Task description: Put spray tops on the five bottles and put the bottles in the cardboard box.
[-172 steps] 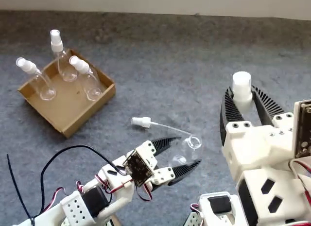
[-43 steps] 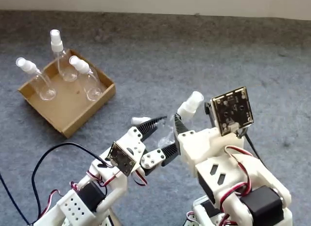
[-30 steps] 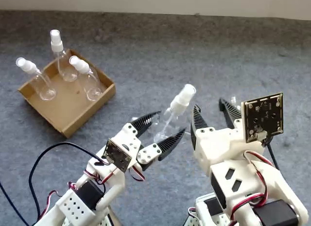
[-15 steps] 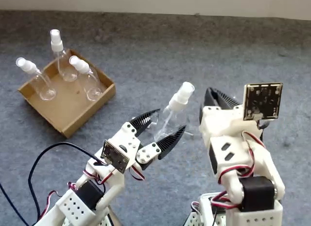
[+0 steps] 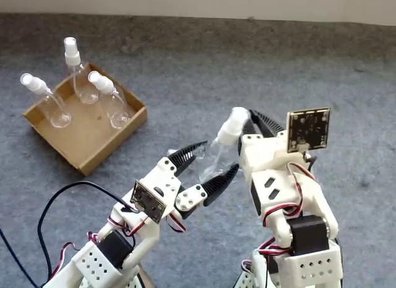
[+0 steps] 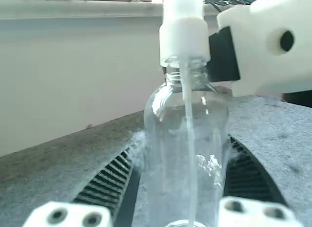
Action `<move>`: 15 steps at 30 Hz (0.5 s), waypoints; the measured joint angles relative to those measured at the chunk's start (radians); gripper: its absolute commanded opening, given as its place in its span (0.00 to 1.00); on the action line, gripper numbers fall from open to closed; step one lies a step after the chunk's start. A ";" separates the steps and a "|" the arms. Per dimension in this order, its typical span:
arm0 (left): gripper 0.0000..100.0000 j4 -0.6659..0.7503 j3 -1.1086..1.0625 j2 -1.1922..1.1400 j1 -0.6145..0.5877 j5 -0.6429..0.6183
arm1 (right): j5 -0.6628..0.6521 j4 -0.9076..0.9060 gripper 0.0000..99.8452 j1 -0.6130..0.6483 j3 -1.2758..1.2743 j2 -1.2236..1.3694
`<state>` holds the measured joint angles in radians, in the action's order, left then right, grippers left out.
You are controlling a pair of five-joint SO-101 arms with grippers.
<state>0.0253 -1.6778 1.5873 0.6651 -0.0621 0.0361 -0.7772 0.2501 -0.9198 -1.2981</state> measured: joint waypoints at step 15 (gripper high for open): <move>0.13 0.000 0.000 0.000 0.009 0.002 | -0.094 0.000 0.00 0.012 0.068 -0.002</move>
<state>0.0253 -1.6778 1.5873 0.6743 -0.0606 -0.0575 -0.7772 0.2624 -0.8523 -1.2996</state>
